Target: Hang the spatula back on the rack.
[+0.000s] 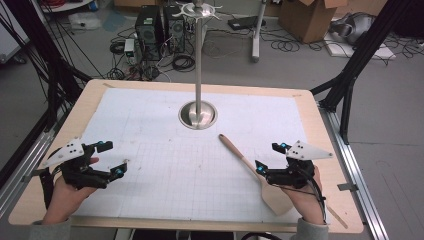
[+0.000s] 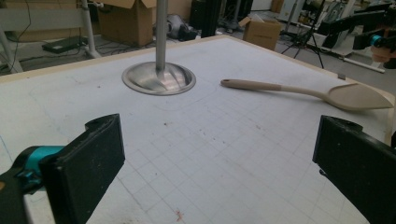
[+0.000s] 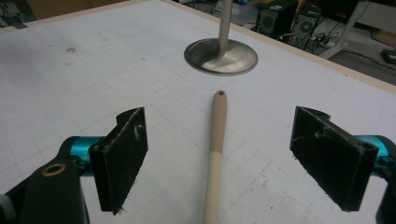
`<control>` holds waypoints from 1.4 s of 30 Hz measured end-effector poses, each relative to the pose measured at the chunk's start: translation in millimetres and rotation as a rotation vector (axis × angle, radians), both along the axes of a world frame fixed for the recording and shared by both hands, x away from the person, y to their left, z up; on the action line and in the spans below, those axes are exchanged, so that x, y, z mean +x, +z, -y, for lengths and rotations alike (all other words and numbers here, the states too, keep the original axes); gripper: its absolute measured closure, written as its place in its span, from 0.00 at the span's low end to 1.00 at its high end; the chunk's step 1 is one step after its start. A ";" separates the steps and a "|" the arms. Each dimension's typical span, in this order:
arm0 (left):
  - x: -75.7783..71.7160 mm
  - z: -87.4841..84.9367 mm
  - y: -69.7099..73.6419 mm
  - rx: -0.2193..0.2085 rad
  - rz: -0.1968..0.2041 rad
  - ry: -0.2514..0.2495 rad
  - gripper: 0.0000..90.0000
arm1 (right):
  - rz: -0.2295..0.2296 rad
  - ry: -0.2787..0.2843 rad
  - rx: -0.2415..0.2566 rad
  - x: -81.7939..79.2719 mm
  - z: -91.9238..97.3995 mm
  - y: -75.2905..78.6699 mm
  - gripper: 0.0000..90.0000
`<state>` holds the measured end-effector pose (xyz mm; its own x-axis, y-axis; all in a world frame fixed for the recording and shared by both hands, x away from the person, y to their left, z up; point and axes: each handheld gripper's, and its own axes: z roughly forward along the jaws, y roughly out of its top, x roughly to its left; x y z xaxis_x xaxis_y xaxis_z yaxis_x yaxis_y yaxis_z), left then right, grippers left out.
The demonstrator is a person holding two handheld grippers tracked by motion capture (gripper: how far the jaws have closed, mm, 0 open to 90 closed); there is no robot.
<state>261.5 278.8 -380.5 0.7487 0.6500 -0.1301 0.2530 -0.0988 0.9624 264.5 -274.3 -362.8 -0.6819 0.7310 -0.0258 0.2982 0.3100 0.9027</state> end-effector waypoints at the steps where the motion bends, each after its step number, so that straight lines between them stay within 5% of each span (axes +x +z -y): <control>1: -0.1 -0.1 0.1 -0.001 0.001 0.001 0.03 | 0.002 0.004 -0.005 0.5 -0.5 -1.1 0.21; 42: 1.6 -0.8 -1.5 0.015 -0.006 0.001 0.03 | -0.131 -0.010 -0.127 24.0 -11.9 -38.6 0.21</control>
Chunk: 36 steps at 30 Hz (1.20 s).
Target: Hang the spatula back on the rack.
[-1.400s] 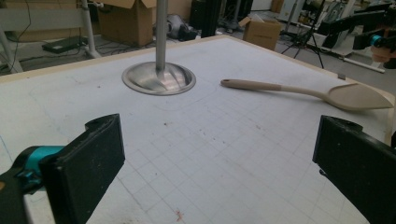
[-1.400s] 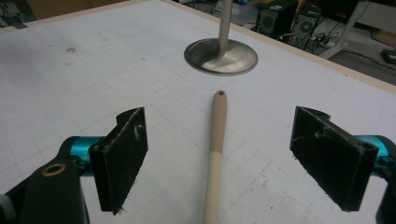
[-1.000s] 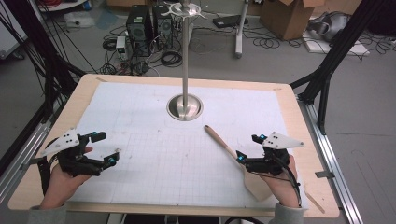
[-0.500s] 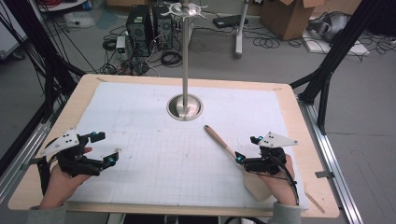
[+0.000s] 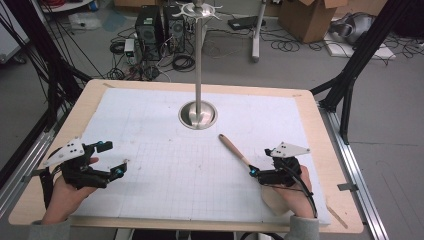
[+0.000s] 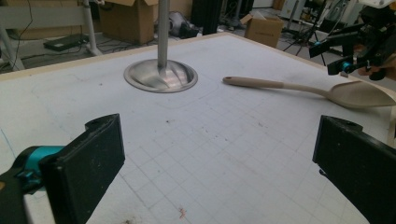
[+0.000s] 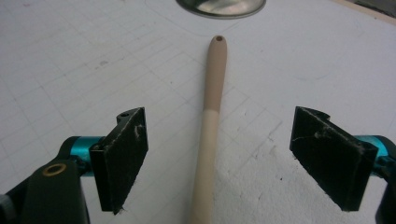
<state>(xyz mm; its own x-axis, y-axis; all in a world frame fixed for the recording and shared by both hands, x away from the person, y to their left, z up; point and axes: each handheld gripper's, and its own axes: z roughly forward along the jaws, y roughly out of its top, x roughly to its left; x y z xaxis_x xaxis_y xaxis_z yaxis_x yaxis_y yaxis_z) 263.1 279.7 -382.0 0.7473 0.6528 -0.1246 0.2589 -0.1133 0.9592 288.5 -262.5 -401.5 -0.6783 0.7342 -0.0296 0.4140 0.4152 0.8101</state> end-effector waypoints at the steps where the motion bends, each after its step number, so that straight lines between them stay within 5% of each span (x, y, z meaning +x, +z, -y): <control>1: 0.0 0.0 0.0 0.000 0.000 0.000 0.03 | 0.000 0.000 0.000 0.0 0.0 0.0 0.21; 10: 0.3 -1.5 -1.9 0.008 -0.009 0.002 0.03 | -0.053 0.015 -0.057 6.1 -4.6 -10.0 0.26; 18: -0.4 -2.8 -2.0 0.009 -0.006 0.006 0.03 | -0.148 0.025 -0.106 11.9 -9.0 -22.4 0.30; 36: -1.0 -5.8 -4.2 0.016 -0.022 0.016 0.03 | -0.185 0.053 -0.150 14.5 -13.3 -27.1 0.48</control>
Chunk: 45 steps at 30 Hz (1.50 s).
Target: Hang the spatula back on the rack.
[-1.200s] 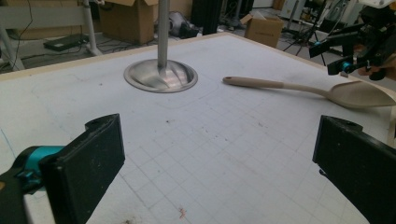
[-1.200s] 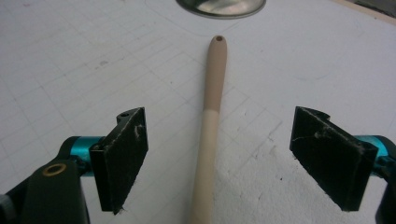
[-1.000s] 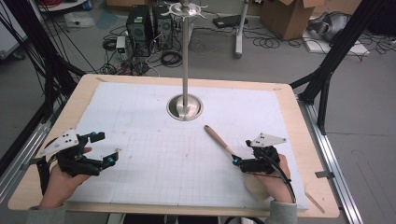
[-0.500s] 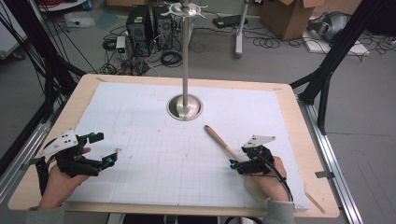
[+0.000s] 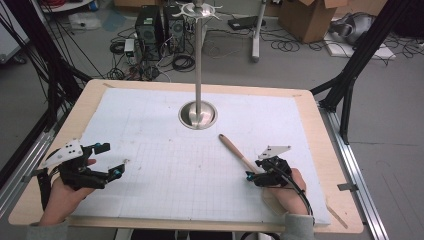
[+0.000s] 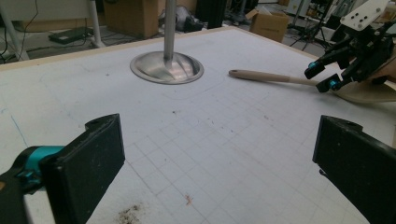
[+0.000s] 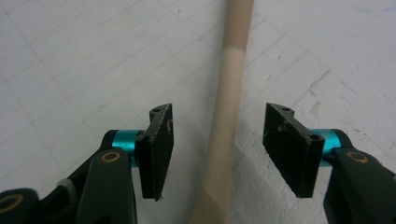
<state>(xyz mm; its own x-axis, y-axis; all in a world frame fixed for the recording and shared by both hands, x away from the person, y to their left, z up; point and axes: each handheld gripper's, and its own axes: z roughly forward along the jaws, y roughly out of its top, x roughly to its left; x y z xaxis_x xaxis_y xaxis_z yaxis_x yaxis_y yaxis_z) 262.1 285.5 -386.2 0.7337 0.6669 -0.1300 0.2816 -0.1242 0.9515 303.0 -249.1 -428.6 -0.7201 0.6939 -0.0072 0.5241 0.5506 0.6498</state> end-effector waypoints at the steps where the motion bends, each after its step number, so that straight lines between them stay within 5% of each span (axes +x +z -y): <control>1: -0.1 0.0 0.0 0.001 0.000 0.003 0.03 | -0.006 0.002 -0.007 0.3 -0.6 -0.3 0.49; 10: -0.7 -2.2 -0.5 0.000 0.002 0.013 0.03 | -0.027 0.015 -0.054 2.0 -4.5 -2.9 0.56; 14: -0.7 -2.1 -0.7 0.001 0.002 0.013 0.03 | -0.049 0.012 -0.038 2.2 -4.4 -2.9 0.62; 33: -0.4 -3.8 -1.8 0.001 -0.002 0.019 0.03 | -0.038 -0.008 -0.072 0.8 -11.0 -0.9 0.84; 45: -0.4 -6.1 -2.1 -0.004 -0.003 0.028 0.03 | -0.081 -0.038 -0.028 3.7 -8.5 -0.7 0.87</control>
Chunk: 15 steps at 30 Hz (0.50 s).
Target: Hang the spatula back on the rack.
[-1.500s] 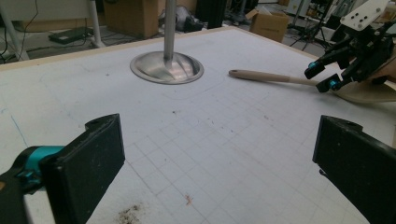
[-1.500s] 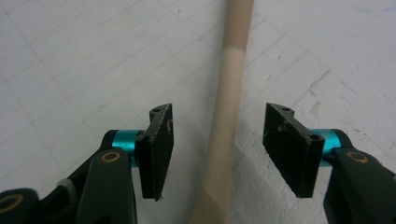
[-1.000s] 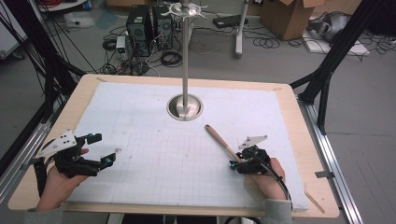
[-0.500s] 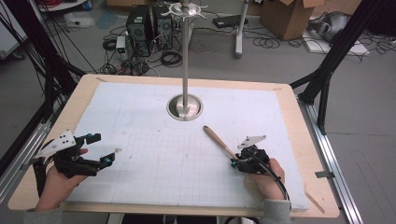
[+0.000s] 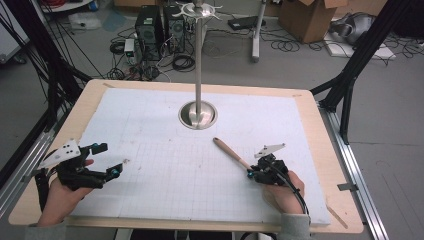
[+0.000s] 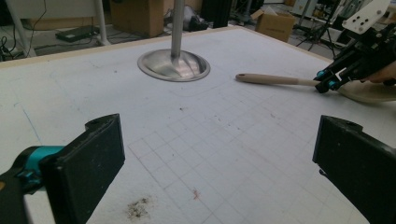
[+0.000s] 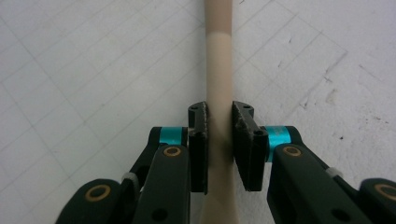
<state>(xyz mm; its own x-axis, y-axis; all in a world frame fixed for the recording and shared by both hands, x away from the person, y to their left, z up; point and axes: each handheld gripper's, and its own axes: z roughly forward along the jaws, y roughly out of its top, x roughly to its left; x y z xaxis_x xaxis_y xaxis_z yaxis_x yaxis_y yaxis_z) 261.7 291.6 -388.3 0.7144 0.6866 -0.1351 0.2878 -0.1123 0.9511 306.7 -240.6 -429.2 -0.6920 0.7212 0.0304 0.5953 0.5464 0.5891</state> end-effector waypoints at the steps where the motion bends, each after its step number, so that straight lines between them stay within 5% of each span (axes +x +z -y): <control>1: -0.1 -0.3 0.1 0.000 0.000 -0.001 0.03 | -0.017 0.001 0.011 0.1 0.6 0.4 0.87; 15: 0.8 0.0 -0.5 0.004 -0.002 -0.004 0.03 | -0.042 0.005 0.052 1.3 4.1 1.9 0.87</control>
